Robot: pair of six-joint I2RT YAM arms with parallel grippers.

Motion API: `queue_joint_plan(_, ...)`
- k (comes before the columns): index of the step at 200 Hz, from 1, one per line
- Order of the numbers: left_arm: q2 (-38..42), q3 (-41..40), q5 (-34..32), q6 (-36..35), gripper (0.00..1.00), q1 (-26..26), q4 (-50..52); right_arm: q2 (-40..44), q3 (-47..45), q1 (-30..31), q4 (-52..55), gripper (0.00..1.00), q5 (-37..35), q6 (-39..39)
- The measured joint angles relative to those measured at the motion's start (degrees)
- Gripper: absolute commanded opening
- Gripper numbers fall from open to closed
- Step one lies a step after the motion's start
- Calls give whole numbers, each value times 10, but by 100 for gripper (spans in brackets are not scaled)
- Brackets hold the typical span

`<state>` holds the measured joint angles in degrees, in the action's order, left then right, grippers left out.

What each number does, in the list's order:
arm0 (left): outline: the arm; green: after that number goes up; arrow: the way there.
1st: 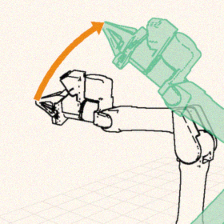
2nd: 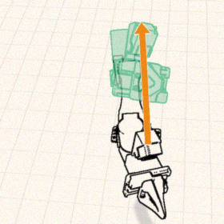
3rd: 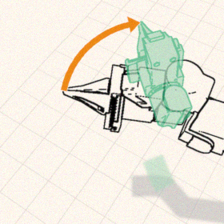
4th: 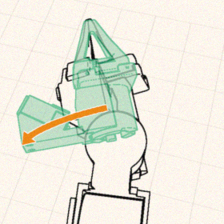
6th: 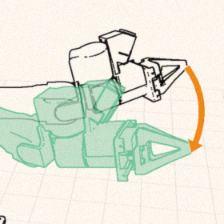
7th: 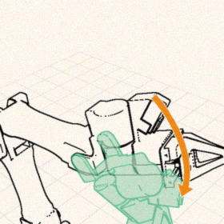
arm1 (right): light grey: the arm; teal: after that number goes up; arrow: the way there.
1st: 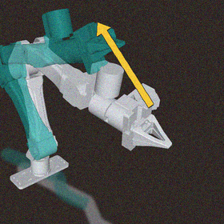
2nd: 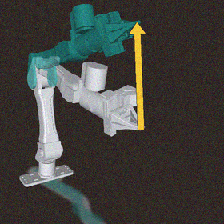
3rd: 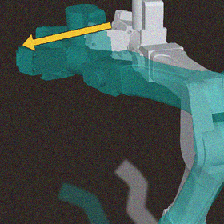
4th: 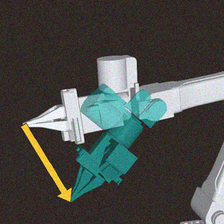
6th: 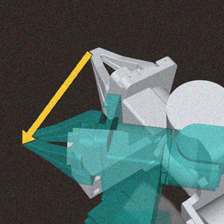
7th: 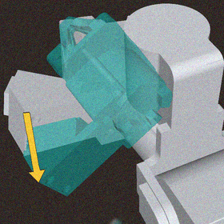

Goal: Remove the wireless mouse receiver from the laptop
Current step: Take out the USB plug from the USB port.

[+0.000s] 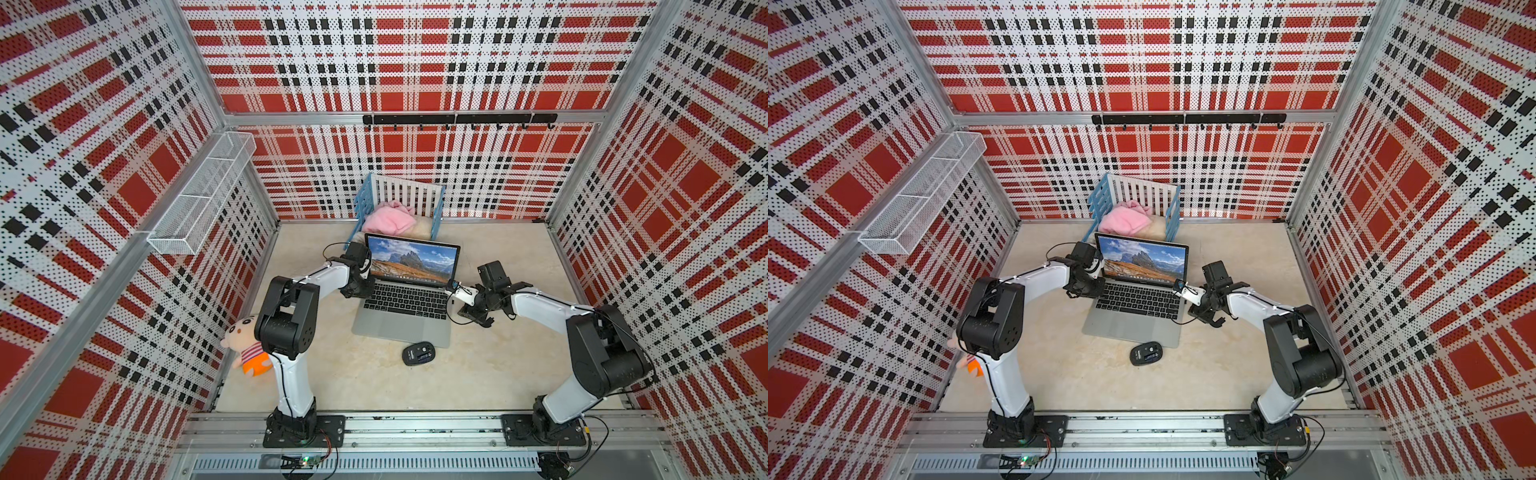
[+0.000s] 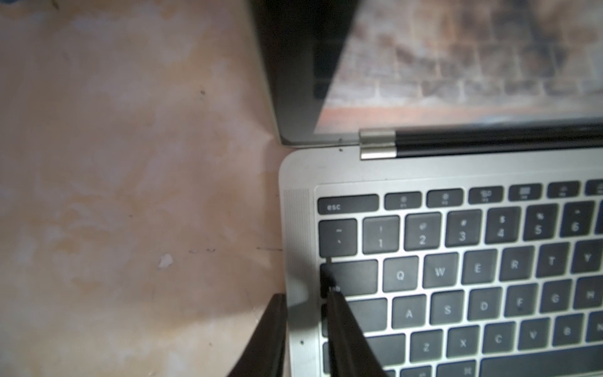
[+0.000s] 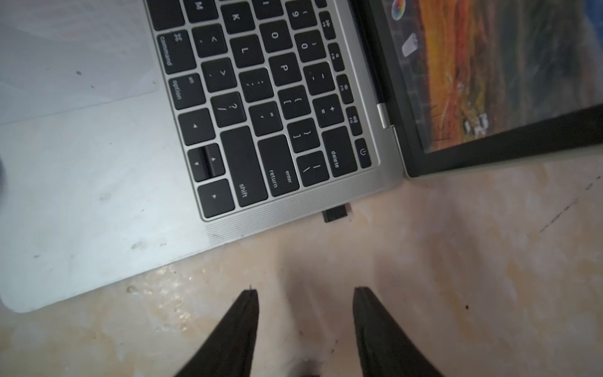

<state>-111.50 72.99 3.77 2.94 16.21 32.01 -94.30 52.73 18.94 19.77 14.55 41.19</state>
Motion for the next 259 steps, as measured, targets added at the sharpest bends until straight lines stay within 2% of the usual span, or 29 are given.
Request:
queue_joint_plan(76, -4, 5, -9, 0, 25, 3, 5, -106, 114, 0, 27, 48, 0, 79)
queue_joint_plan(177, -6, 9, -10, 0, 24, 3, 9, -167, 185, -1, 108, 46, 10, 125)
queue_joint_plan(208, -7, 10, -11, -1, 23, 3, 10, -178, 202, 0, 128, 34, 16, 135)
queue_joint_plan(229, -7, 10, -12, -2, 22, 3, 11, -184, 207, 1, 143, 17, 26, 140)
queue_joint_plan(259, -8, 11, -12, -2, 21, 3, 12, -185, 208, 1, 147, 12, 31, 139)
